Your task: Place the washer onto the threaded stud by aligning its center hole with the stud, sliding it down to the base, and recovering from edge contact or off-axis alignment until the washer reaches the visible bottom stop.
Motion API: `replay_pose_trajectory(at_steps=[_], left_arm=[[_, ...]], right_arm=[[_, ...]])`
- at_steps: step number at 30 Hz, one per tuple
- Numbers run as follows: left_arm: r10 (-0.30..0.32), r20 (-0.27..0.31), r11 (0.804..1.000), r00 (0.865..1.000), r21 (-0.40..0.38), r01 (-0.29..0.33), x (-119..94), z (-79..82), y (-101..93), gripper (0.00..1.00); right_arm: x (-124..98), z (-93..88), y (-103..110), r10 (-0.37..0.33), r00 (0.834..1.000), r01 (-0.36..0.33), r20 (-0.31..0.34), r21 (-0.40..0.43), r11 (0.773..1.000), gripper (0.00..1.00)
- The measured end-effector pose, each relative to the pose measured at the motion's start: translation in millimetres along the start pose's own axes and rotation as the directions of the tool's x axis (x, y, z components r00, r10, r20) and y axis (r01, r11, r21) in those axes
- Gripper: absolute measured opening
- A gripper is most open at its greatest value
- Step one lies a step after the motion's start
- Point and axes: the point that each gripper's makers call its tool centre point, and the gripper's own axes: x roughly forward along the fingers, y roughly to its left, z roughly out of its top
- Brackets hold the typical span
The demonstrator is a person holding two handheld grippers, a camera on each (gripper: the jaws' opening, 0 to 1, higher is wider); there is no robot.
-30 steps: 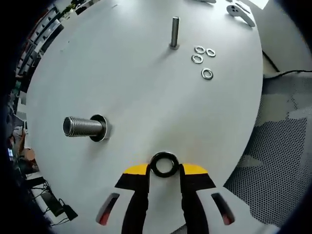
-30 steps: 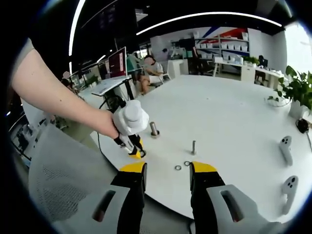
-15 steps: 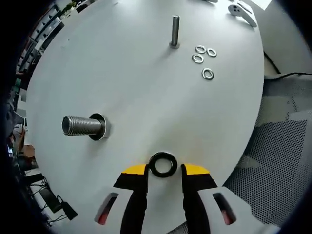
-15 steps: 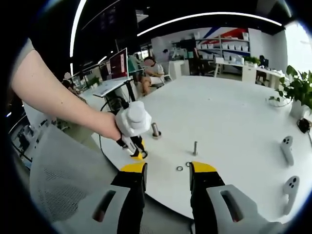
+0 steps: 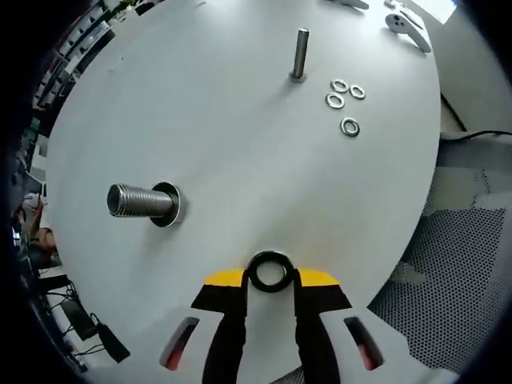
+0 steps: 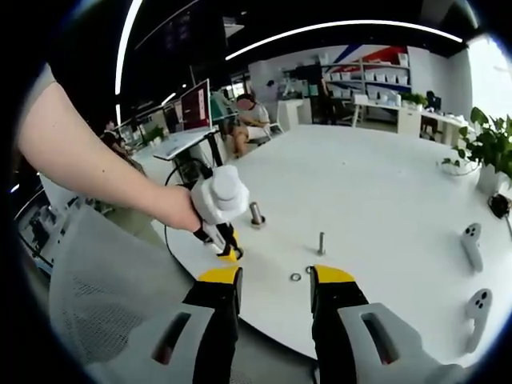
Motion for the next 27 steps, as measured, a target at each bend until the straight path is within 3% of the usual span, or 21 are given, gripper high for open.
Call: replay_pose_trajectory(at_steps=[11, 14, 20, 27], left_arm=[[-0.007, 0.000, 1.000, 1.000, 0.026, 0.007, 0.0, 0.8, 0.4, 0.19], [-0.021, -0.020, 0.996, 1.000, 0.091, 0.022, -0.5, -0.8, -0.1, 0.19], [-0.018, -0.003, 0.996, 1.000, 0.091, 0.018, -1.0, -1.1, 0.1, 0.19], [-0.014, -0.023, 0.996, 1.000, 0.087, 0.016, -3.7, -11.0, 9.1, 0.19]], right_arm=[[0.6, -1.4, -0.2, 0.001, 1.000, -0.001, -0.007, -0.003, 1.000, 0.36], [0.6, -1.4, -0.6, 0.000, 1.000, 0.000, -0.007, 0.001, 1.000, 0.35], [0.6, -1.4, -0.6, 0.000, 1.000, 0.000, -0.006, 0.002, 1.000, 0.35], [0.3, -0.8, -1.4, -0.003, 1.000, 0.003, -0.001, 0.007, 1.000, 0.35]])
